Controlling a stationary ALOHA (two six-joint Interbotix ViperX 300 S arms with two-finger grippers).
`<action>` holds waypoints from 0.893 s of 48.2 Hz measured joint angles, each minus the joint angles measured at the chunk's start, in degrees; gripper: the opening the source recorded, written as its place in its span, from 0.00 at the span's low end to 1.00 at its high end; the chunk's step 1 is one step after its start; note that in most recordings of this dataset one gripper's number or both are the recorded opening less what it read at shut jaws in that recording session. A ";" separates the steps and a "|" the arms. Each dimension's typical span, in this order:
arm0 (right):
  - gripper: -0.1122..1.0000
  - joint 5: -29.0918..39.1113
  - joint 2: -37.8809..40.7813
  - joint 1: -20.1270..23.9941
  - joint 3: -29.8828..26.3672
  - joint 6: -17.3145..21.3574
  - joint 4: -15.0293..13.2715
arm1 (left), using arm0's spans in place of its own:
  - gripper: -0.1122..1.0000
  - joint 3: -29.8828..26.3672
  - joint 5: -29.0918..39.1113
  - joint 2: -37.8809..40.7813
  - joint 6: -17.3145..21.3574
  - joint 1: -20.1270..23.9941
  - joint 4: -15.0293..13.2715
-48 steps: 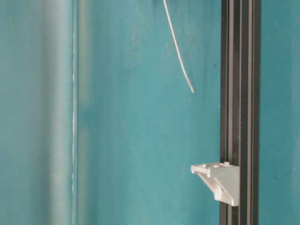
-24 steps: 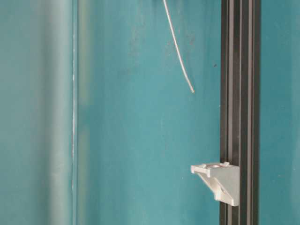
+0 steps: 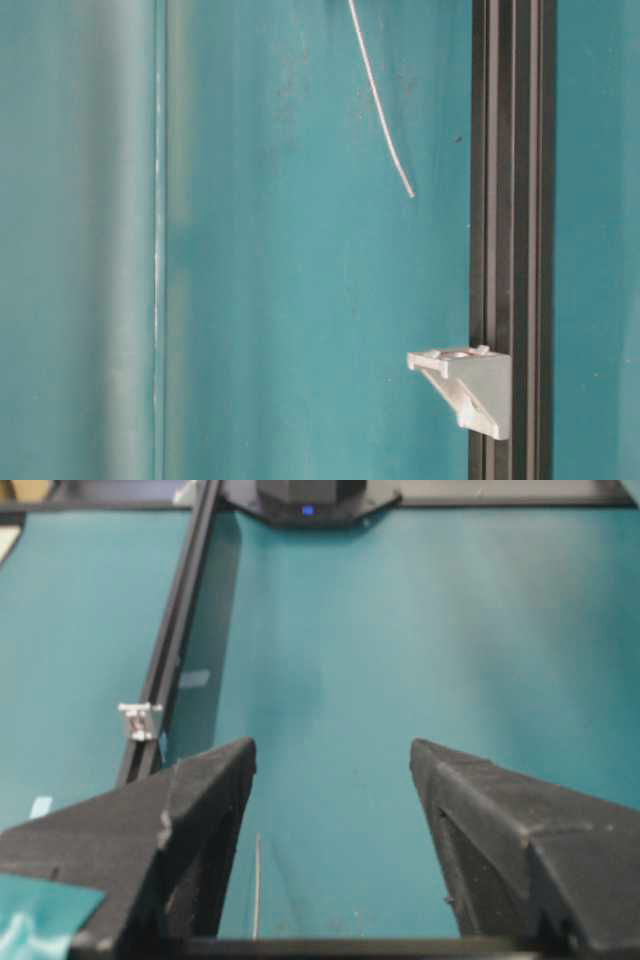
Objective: Insert the wire into the hole on the left side and pull it with the left arm.
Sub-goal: 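Open both grippers and move them toward the white wire, then lower the right gripper over the white wire near its tip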
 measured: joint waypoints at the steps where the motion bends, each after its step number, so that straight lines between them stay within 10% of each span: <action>1: 0.76 0.00 0.35 0.09 -0.09 -0.09 0.00 | 0.68 -0.09 0.09 0.18 0.00 0.00 0.00; 43: 0.76 0.09 18.81 0.09 -5.01 2.64 -0.09 | 0.70 -2.29 -0.26 14.94 -0.88 0.09 -0.09</action>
